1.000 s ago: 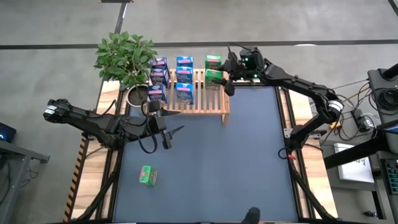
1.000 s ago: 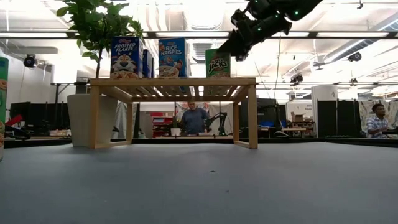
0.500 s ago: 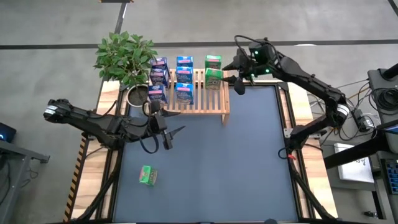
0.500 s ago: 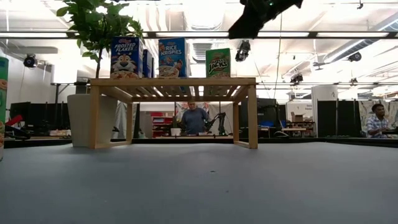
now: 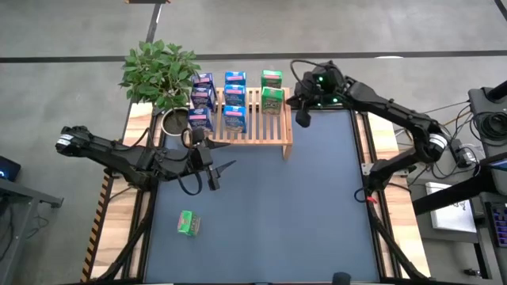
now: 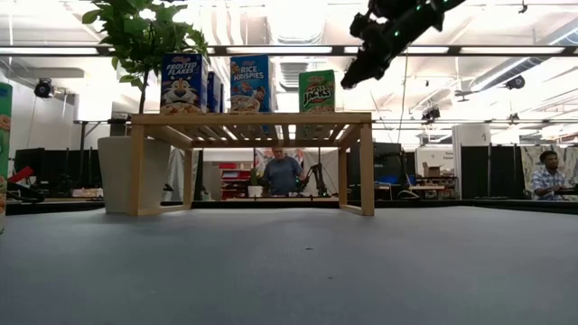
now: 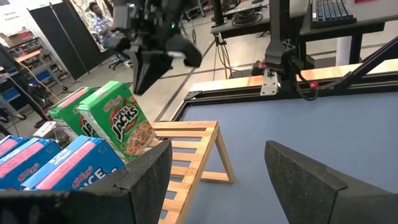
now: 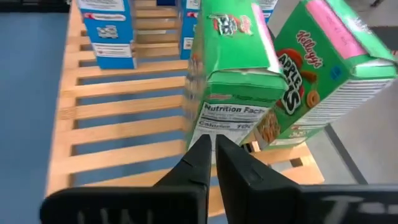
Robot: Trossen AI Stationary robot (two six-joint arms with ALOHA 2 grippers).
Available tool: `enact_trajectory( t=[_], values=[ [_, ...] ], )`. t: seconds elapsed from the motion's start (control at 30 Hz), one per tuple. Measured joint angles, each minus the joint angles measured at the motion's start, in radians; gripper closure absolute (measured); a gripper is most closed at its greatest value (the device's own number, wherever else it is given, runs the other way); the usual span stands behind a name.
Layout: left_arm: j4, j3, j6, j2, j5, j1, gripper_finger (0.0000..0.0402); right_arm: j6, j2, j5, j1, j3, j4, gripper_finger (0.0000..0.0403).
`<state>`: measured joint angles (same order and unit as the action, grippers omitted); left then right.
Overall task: Stack cereal on shelf
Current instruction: Put the top green cereal box on the shelf aligned with the green cereal box
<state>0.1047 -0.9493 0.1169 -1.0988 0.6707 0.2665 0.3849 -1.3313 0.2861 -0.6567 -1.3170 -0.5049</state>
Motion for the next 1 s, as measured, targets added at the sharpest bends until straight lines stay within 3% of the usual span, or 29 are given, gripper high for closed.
enact_trajectory(
  t=[0.67,1.0],
  values=[
    [0.0,0.0,0.002,0.0,0.0,0.0,0.0161,0.058,-0.031,-0.08,-0.003,0.004,0.093,0.039],
    [0.0,0.0,0.01,0.001,0.0,0.0,0.0161,0.043,-0.016,-0.023,0.032,-0.006,-0.086,0.039]
  ],
)
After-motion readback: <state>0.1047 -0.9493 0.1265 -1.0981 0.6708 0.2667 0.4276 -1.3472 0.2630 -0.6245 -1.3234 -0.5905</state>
